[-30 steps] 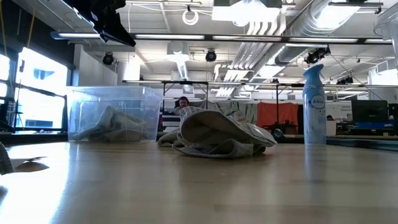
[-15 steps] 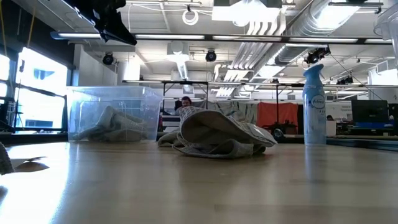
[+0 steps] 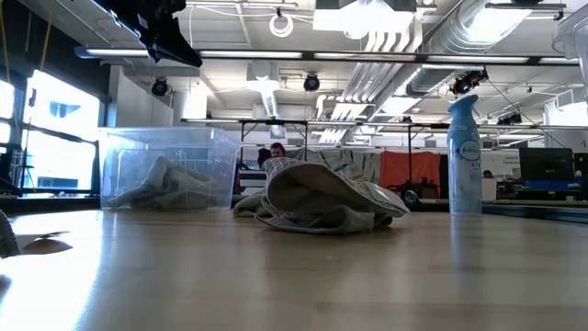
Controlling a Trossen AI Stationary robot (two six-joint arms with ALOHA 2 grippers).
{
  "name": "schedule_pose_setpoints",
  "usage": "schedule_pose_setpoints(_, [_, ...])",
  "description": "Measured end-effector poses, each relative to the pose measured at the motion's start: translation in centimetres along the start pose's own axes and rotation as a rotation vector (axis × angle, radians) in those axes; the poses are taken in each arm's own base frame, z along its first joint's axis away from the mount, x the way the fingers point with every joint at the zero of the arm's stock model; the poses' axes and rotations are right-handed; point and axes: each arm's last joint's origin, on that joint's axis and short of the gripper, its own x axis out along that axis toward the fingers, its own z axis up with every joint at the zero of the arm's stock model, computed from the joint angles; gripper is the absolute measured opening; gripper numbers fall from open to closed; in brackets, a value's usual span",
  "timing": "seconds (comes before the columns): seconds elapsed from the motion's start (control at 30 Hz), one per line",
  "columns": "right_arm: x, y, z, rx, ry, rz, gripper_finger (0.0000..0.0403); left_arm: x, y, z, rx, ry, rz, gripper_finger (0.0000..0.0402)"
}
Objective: Sort microfiber towel by color & place in baskets
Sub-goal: Put the top blue microfiber towel into the bottom transparent bin
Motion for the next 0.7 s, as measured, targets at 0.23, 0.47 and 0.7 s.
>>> schedule_pose_setpoints(0.23, [5.3, 0.1, 0.1, 0.045, 0.039, -0.152, 0.0, 0.0, 0.0, 0.0, -0.007, 0.001, 0.0, 0.0003])
schedule_pose_setpoints(0.47, [7.7, -1.4, -0.3, 0.031, 0.004, -0.279, 0.0, 0.0, 0.0, 0.0, -0.009, 0.0, -0.001, 0.0003])
schedule_pose_setpoints(0.7, [9.6, -2.2, -0.4, 0.026, 0.027, -0.274, 0.0, 0.0, 0.0, 0.0, -0.01, 0.0, 0.0, 0.0003])
